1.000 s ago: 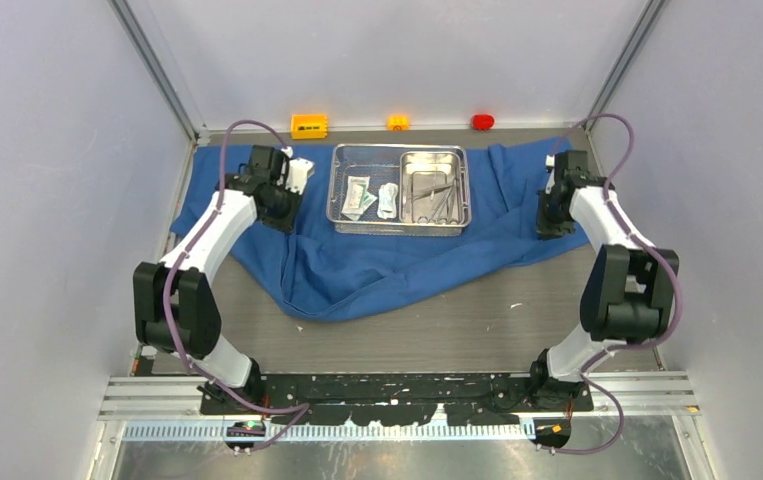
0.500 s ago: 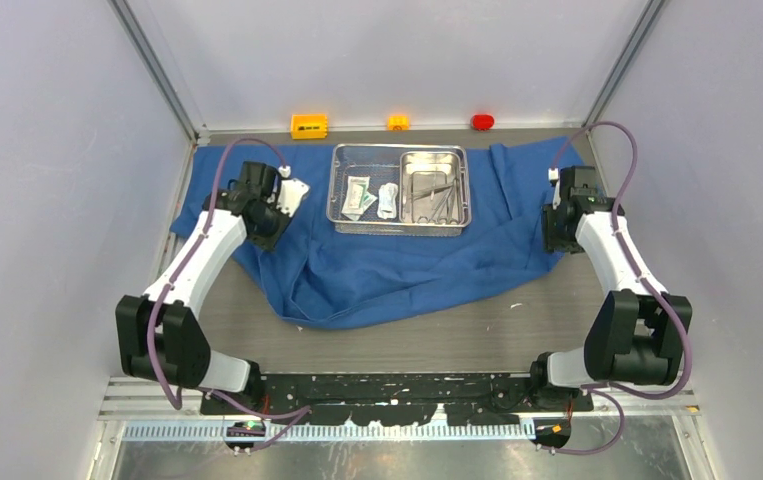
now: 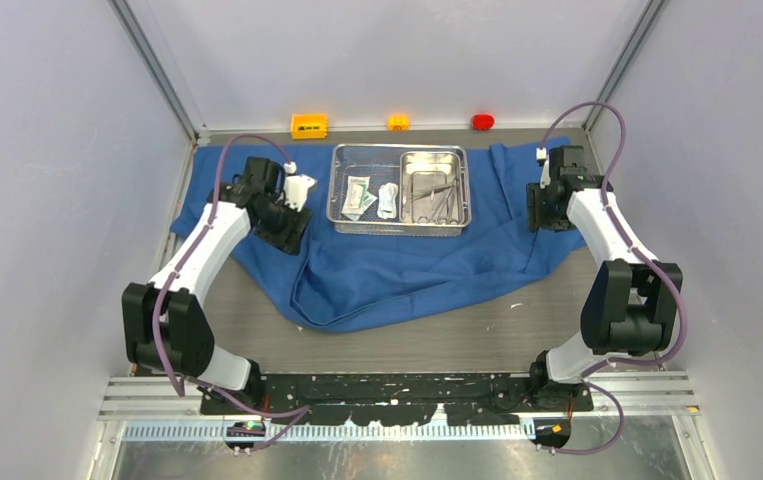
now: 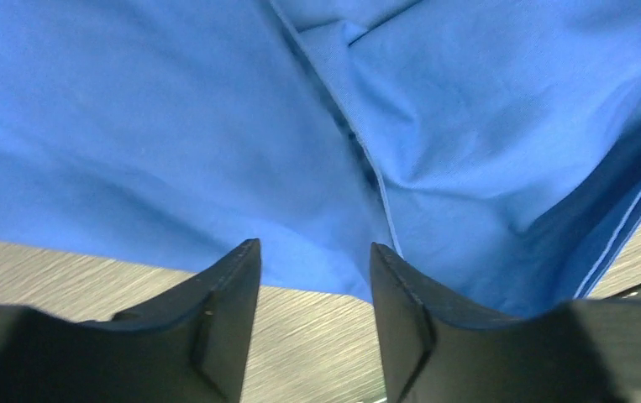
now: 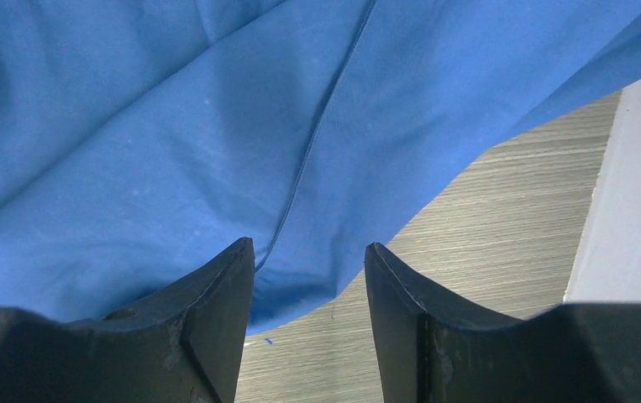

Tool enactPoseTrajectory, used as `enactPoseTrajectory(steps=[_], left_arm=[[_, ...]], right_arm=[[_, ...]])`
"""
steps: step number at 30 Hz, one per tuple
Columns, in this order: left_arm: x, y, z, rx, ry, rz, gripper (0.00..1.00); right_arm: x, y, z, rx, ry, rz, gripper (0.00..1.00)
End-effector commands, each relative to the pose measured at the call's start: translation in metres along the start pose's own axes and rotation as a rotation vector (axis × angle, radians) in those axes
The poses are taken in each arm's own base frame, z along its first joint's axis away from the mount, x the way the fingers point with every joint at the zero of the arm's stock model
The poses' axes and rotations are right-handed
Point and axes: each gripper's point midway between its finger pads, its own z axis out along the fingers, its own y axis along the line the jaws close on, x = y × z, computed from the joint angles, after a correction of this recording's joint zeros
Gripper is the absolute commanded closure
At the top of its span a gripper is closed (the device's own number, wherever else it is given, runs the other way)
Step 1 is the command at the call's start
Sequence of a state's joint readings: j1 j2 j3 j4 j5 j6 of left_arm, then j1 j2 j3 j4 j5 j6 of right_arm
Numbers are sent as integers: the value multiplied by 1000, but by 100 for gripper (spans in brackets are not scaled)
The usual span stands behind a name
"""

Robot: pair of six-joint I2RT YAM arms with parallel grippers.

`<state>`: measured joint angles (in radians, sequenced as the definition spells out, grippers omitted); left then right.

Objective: Open and lay out the surgical kit
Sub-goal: Open the surgical kit at the center of the board.

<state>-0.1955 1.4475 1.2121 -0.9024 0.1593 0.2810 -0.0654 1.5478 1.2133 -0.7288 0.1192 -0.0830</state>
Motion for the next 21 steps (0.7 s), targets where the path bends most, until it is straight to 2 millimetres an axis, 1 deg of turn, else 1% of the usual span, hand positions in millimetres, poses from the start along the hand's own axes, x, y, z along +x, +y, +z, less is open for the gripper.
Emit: enactPoseTrajectory(steps=[1,5,10,14,16,21], left_arm=[[-22,-14,5,77,-38,-63,43],[-26,-11,21,55,-16,-78,32],[-44,-8,38,21,-30,-79,28],[-59,-5,52,-37,-22,-55,28],[-61,-1,62,-74,3,-44,30],[-62,15,73,-168,29,-31,34]], right_arm=[[-8,5,-3,-27,-51,23,44],[0,7,0,-36,-40,22,45],[3,12,2,-59,-32,26,45],[3,13,2,-66,-28,26,45],[4,13,1,-67,-29,24,45],[8,14,1,-75,-28,22,46]])
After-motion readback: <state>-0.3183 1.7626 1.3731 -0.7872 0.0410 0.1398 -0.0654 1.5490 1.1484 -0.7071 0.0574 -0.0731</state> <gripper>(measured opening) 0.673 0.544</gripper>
